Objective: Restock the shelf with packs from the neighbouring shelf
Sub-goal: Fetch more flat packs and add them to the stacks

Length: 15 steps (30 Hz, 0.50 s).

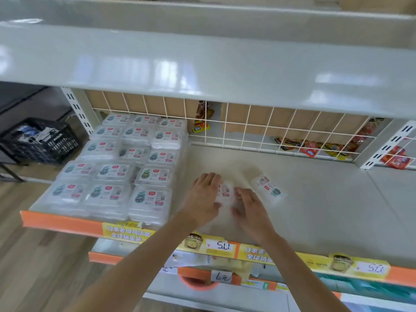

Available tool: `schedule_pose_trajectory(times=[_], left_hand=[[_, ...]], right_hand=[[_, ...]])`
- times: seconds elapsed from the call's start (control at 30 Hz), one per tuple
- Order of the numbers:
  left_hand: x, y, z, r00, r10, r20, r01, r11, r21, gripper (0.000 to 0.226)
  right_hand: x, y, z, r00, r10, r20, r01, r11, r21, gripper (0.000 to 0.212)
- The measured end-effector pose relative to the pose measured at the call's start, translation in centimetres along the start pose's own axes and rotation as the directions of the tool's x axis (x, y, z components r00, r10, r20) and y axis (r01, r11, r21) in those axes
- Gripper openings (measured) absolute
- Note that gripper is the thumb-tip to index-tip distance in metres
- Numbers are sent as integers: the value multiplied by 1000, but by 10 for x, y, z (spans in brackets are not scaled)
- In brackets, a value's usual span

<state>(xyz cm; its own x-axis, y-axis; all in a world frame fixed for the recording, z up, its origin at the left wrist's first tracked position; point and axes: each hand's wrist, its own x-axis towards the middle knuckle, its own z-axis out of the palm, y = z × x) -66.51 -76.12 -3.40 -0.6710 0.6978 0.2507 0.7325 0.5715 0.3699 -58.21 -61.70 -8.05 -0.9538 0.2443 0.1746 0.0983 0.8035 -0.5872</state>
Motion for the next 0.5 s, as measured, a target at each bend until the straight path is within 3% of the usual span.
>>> schedule_pose_trajectory(times=[0.1,0.17,0.27,0.33,0.5], left_hand=[[-1,-9,-46,994,2,-105,-8,999,-52,58],[-6,-27,-75,984,-10,-180,1,999,-48,58],[-12,-67,-107,973,-112,-201,119,993,21,56],[-13,-92,-117,963,-218,-159,230,971,60,55],[-11,-125,-122,919,-391,-54,394,917,66,62]], right_hand=[[10,-8,7,983,-181,-3,175,954,-242,22],[16,-21,16,962,-270,42,270,918,-289,25],[15,-41,33,951,-305,60,310,920,-240,28],[14,-44,41,957,-288,19,287,942,-173,23],[16,-40,42,960,-280,0,279,957,-80,37]])
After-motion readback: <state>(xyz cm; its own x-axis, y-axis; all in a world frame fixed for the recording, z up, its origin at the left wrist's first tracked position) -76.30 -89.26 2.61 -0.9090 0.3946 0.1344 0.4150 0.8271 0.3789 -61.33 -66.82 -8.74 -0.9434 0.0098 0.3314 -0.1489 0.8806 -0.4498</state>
